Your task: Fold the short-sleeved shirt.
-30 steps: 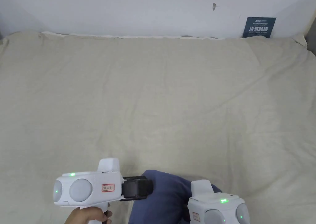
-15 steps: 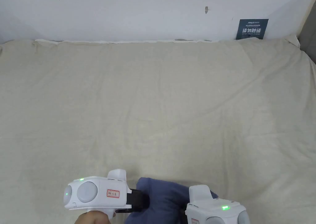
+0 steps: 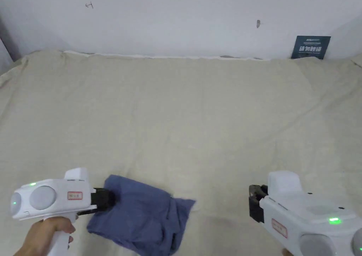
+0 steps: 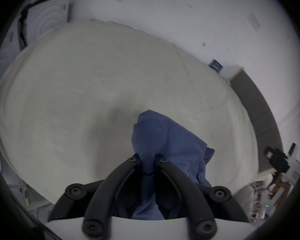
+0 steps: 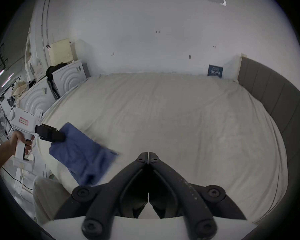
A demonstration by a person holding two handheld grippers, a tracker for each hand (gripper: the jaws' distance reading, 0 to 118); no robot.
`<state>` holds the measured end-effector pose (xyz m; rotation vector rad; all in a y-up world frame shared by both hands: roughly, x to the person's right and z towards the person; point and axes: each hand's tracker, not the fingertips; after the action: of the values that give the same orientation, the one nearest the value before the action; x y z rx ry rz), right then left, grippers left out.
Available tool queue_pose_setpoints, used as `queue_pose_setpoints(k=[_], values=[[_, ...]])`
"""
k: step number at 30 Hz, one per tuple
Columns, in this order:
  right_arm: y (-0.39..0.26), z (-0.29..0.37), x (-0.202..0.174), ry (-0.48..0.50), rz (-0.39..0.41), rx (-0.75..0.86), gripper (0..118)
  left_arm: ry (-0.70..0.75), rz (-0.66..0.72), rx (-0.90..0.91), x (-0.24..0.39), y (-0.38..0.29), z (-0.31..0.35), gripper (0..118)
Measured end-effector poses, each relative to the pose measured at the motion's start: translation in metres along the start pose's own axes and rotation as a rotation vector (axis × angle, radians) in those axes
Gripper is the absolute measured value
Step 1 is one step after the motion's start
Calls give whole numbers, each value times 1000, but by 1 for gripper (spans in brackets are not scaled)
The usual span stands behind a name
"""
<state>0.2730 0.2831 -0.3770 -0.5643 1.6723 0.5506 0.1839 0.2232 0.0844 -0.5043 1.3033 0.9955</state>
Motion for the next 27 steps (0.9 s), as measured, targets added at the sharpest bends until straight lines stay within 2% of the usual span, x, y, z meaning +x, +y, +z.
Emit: queue_pose_setpoints(k=[5,10,14,16,17,18,20,21,23,27], values=[[24,0,-6,-33,17,84,1,190,57,87,-80,40,25,15],[39,-5,-10,-59,21,137,1,392,-14,91,-138,67,35,15],[41,-11,-12,-72,12,137,1,397,15,57,-163,73,33,15],[39,-14,-12,-76,5,132,1,384,16,55,-161,70,30,19],[38,-14,-13,-80,6,125,1,384,23,64,-159,69,29,29],[37,-14,-13,-85,7,122,1,393,28,65,-158,71,28,61],[36,-11,-14,-94,8,128,1,408,43,75,-151,70,30,112],[36,-8,-14,-99,6,134,1,402,46,96,-146,70,35,118],[36,-1,-13,-104,-1,155,1,361,29,192,-133,71,48,114],[40,20,-11,-133,-17,225,2,336,5,244,-95,76,79,113]])
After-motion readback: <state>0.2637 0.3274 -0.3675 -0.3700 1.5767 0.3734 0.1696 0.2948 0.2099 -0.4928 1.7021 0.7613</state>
